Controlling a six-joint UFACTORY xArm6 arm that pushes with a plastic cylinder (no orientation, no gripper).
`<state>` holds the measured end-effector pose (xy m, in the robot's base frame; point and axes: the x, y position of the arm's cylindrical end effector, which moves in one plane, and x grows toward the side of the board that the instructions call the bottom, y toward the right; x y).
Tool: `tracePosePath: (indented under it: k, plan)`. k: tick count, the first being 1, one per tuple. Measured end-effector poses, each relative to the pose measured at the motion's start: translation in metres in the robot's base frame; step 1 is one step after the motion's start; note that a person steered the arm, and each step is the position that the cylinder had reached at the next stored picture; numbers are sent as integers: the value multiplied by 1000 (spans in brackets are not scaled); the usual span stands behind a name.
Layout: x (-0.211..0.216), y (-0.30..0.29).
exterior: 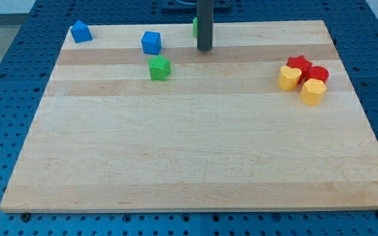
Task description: Form a diagonal line out of green blocks and the blue cube
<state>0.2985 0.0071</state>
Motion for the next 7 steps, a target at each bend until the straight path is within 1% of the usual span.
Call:
tracePosePath:
  k: [1,2,3,4,5,6,7]
  plan:
    - [19,-54]
    - [12,-103]
    - [-7,-136]
    - [-27,-146]
    - [-28,-144]
    - [-44,-157]
    - [-52,-149]
